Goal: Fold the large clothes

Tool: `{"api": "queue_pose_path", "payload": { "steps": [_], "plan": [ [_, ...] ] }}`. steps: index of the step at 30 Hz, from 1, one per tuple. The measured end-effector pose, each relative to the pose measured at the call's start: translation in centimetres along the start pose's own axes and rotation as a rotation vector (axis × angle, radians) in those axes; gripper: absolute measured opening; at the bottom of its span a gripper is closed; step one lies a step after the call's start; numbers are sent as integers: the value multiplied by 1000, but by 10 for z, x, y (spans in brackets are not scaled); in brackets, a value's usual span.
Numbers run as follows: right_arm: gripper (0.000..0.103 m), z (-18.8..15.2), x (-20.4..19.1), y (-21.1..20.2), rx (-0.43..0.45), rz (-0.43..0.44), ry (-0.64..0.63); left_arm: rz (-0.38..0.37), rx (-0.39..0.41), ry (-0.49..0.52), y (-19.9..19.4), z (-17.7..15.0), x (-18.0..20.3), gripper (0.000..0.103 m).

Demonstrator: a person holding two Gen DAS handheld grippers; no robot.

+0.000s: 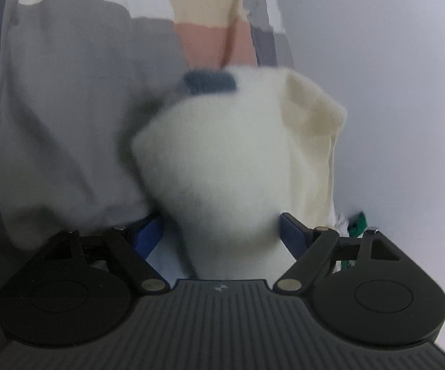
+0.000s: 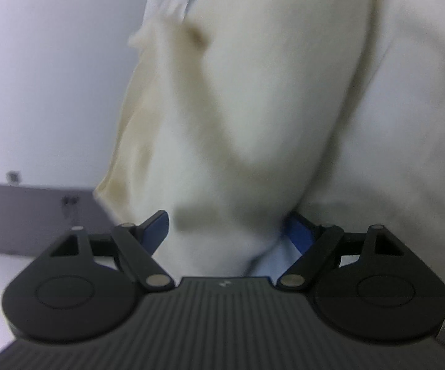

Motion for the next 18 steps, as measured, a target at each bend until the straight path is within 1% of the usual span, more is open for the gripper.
{"api": "queue_pose_path", "payload": {
  "steps": [2, 4, 5, 6, 7, 8, 9, 10, 11, 12, 13, 15, 18],
  "plan": [
    [84, 8, -1, -1, 39, 12, 4, 3, 39, 32, 1, 4, 3, 82],
    [84, 14, -1, 1, 64, 3, 8, 8, 50, 29, 1, 11, 3, 77],
    [84, 16, -1, 4, 71, 2, 12, 15, 51, 28, 3, 13, 4, 71],
    [81, 17, -2, 6, 76, 1, 9, 31, 45, 35, 4, 14, 3, 65],
    [79, 18, -4, 8, 80, -8, -4, 49, 35, 44, 6, 15, 4, 62],
    [73, 18, -5, 6, 81, -13, -24, 61, 31, 57, 6, 15, 6, 56],
    [65, 16, -8, 6, 88, -19, -51, 69, 31, 78, 5, 16, 9, 49],
    [61, 14, -12, 6, 96, -26, -89, 71, 35, 98, 4, 17, 13, 45],
    [52, 14, -14, 2, 100, -28, -115, 67, 42, 115, 1, 17, 17, 39],
    [45, 13, -18, -1, 108, -38, -145, 47, 56, 119, -4, 16, 18, 34],
    [43, 11, -24, -4, 113, -53, -182, 32, 65, 118, -11, 15, 17, 33],
    [39, 15, -24, -22, 120, -40, -227, 17, 71, 124, -21, 12, 18, 30],
    [38, 10, -32, -36, 133, -29, -283, -10, 74, 126, -38, 8, 19, 30]
  ]
}}
Point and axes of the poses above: each gripper's, at about its wrist camera, not at the fingertips, and y roughly the way its jaws point, x to its right, z to its top, the point moved 2 cm from there along y, roughly the way its jaws point, and after that the axes turned 15 degrees about y, right-handed, at the moved point
